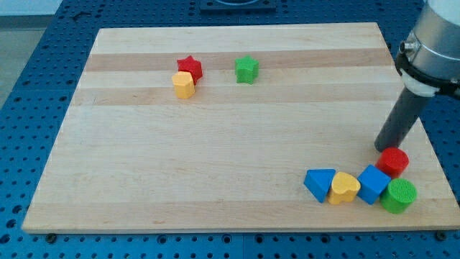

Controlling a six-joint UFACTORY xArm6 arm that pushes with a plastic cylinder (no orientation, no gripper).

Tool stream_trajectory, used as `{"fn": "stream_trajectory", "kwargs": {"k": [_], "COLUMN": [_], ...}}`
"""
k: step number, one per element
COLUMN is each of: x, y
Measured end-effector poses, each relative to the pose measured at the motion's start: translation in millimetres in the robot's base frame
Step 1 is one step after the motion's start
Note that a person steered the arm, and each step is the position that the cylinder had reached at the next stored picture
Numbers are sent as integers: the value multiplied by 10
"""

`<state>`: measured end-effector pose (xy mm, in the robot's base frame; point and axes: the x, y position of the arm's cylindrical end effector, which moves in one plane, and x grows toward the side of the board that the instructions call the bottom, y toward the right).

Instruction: Slide the green star slightly right and down

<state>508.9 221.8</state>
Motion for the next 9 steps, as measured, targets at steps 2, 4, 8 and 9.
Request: {"fn": "stream_trajectory", "kwargs": {"k": [2, 4, 8, 9], "x": [64, 201, -2174, -2252], "y": [-138, -149, -1657, -2345]}}
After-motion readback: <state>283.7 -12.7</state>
